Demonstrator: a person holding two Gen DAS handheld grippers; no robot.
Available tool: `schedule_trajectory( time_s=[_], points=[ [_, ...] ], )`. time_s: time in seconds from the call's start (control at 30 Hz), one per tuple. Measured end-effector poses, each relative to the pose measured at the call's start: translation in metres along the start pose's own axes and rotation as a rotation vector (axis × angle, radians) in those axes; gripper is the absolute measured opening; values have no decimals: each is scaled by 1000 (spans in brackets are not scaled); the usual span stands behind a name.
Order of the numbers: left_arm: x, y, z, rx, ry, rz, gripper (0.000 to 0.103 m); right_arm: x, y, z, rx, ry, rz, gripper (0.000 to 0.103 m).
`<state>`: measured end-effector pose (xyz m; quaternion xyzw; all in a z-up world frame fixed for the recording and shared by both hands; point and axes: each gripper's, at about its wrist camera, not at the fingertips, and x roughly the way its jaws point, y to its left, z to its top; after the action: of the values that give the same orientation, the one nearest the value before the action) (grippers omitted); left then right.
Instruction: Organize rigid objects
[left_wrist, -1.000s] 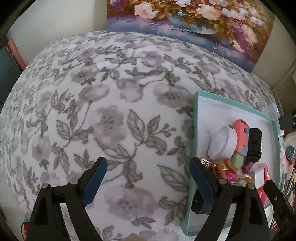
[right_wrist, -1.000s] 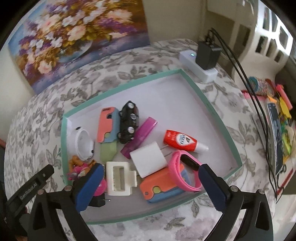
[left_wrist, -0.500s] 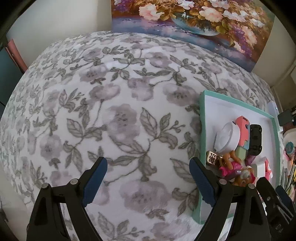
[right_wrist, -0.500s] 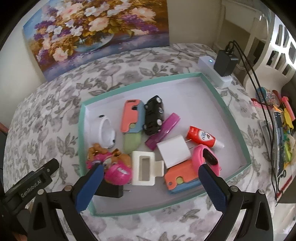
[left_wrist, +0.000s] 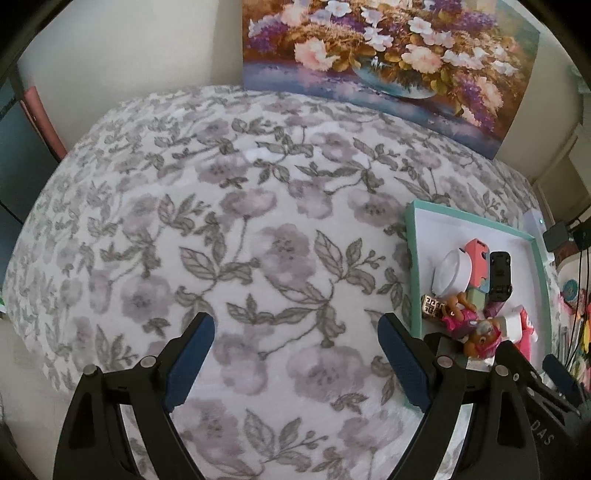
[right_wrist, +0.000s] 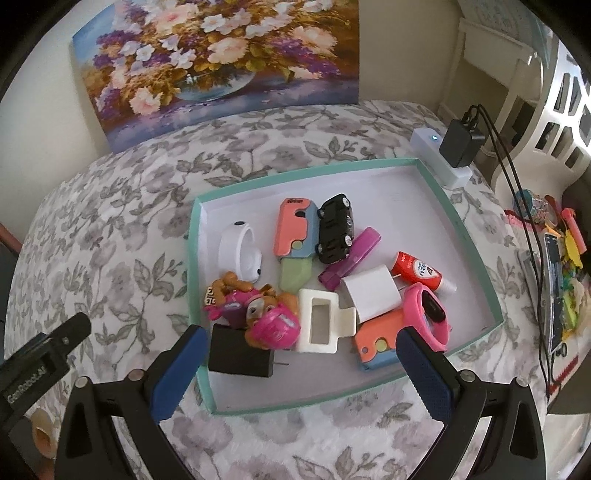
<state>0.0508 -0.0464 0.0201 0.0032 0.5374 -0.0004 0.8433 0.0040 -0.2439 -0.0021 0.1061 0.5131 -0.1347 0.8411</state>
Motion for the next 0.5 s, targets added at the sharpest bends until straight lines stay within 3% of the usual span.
schedule_trajectory(
  time_s=[0.5],
  points=[
    [-23, 17, -23, 64, -43, 51, 90, -20, 13, -15, -36, -32, 13, 103]
  ],
)
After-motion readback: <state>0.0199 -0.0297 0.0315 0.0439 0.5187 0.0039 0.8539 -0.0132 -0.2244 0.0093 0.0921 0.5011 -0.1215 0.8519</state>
